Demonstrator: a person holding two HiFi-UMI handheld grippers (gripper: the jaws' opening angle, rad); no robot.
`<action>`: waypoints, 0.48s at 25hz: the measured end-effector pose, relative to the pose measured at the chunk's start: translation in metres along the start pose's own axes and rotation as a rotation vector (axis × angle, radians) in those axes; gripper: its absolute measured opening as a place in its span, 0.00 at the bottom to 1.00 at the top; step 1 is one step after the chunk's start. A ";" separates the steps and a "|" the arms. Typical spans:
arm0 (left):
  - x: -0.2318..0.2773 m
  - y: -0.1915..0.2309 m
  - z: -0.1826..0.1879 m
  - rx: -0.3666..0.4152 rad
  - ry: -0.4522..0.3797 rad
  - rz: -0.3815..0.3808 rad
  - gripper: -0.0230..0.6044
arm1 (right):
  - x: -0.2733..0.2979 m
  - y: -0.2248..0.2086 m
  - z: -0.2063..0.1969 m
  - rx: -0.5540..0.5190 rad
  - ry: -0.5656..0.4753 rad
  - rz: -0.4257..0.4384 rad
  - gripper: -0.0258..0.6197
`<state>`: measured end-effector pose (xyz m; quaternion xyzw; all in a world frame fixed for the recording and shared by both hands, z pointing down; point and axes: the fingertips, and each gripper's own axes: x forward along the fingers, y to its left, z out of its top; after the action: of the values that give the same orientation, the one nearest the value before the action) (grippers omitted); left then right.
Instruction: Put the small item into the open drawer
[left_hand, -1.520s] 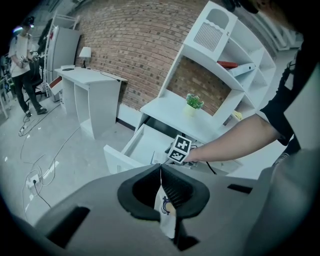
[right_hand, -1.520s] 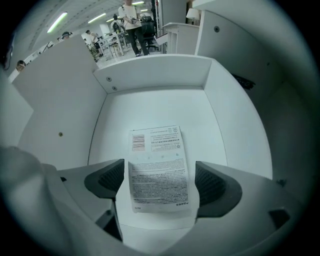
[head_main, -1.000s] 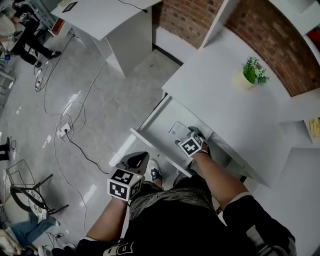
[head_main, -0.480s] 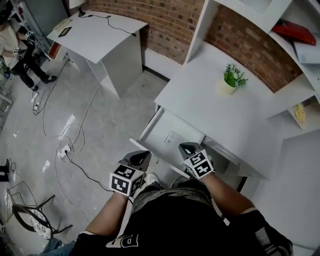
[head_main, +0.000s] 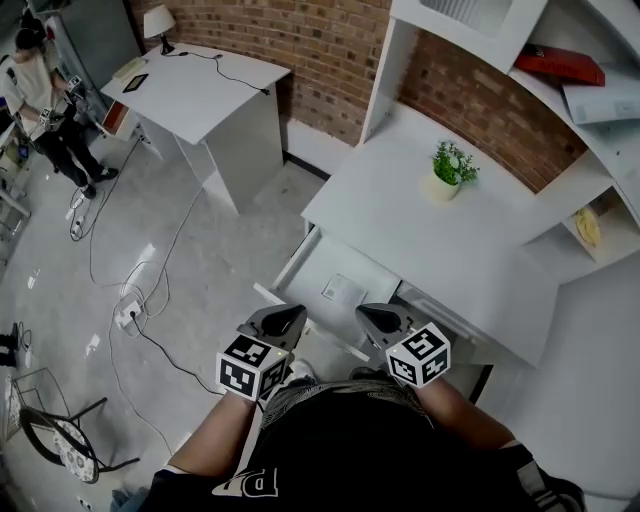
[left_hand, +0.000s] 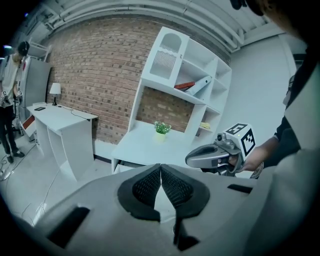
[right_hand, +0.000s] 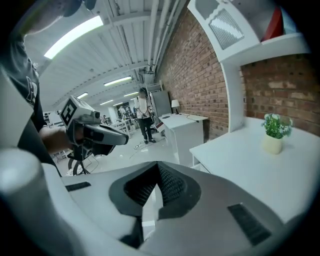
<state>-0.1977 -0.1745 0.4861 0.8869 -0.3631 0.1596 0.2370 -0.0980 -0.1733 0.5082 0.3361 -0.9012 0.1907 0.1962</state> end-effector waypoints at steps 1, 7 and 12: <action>0.000 -0.007 -0.001 -0.001 -0.006 0.008 0.06 | -0.006 -0.001 0.000 -0.002 -0.007 0.006 0.05; 0.011 -0.050 -0.012 -0.053 -0.028 0.085 0.06 | -0.054 -0.017 -0.005 0.040 -0.069 0.077 0.05; 0.030 -0.105 -0.025 -0.120 -0.052 0.116 0.06 | -0.104 -0.026 -0.014 0.031 -0.115 0.185 0.05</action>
<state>-0.1045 -0.1122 0.4884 0.8524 -0.4289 0.1281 0.2703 -0.0049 -0.1294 0.4755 0.2647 -0.9352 0.2021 0.1204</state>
